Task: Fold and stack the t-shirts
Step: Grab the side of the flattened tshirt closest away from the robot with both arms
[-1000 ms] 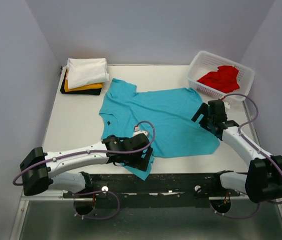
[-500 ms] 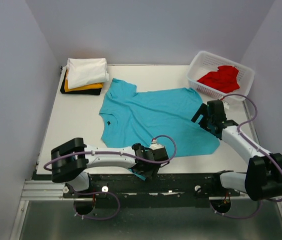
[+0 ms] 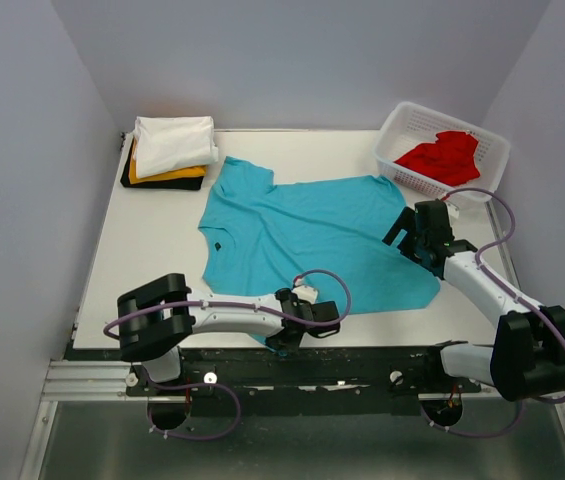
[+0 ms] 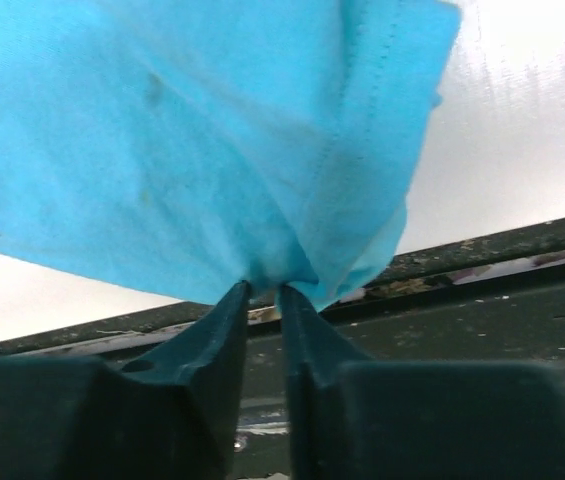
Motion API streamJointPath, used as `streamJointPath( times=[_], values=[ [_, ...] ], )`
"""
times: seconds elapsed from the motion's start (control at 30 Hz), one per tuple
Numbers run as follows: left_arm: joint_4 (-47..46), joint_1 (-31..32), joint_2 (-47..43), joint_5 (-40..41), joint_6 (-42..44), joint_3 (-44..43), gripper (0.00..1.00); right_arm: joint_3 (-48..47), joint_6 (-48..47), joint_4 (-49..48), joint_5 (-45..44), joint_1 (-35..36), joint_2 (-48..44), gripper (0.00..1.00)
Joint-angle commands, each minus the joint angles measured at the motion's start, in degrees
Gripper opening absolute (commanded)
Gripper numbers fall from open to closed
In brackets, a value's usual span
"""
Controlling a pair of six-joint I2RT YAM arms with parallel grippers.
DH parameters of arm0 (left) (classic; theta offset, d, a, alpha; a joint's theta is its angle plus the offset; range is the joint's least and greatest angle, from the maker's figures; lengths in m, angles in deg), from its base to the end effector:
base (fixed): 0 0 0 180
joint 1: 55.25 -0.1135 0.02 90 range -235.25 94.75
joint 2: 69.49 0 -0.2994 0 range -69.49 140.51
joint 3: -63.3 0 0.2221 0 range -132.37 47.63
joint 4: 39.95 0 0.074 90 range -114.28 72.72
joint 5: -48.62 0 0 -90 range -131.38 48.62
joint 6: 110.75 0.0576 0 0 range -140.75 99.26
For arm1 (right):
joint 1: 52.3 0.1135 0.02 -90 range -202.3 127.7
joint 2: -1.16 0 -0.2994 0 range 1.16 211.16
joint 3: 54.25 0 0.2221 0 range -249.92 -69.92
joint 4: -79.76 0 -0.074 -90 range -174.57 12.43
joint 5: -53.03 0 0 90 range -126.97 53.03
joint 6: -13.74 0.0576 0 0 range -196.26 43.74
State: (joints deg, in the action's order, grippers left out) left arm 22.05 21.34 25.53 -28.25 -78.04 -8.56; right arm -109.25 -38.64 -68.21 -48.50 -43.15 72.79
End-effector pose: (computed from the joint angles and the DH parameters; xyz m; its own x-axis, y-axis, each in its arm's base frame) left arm 0.0733 -0.2512 0.1948 -0.9182 0.3181 -0.2361 0.3151 0.9477 0.0513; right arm 0.2236 0.0244 0.2361 -0.6027 0.5087 -0.6148 0.4323 0.8557 0.2843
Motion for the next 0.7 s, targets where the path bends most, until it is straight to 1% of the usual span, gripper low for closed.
streamJointPath(
  times=[0.0,0.03,0.2,0.3,0.4,0.5,0.57,0.67],
  values=[
    [2.7,0.2,-0.9,4.3,-2.7,0.9,0.10,0.2,-0.3,0.5,-1.6,-0.2,-0.8,1.00],
    [3.1,0.2,-1.3,4.7,-3.1,1.3,0.00,0.3,-0.1,1.2,-2.3,-0.2,-1.6,1.00],
    [4.1,-0.3,-3.7,5.6,-2.6,3.6,0.00,2.6,3.0,6.6,-8.3,-0.2,-8.1,1.00],
    [4.4,-0.2,-6.9,5.7,-1.6,4.6,0.00,4.0,4.6,9.8,-11.4,-0.2,-12.6,1.00],
    [4.4,-0.4,-10.5,6.2,-1.0,6.1,0.00,4.4,8.3,14.5,-11.9,-0.2,-15.1,1.00],
    [3.1,-1.1,-11.8,4.9,0.2,7.3,0.00,5.0,11.6,19.7,-8.9,-0.2,-16.7,1.00],
    [0.9,-1.0,-12.1,2.6,1.7,8.0,0.00,6.6,13.9,21.1,-7.9,-0.2,-18.4,1.00],
    [-2.2,-1.0,-12.7,-0.5,3.0,8.8,0.00,10.3,17.8,21.0,-10.5,-0.2,-20.9,1.00]
  ],
)
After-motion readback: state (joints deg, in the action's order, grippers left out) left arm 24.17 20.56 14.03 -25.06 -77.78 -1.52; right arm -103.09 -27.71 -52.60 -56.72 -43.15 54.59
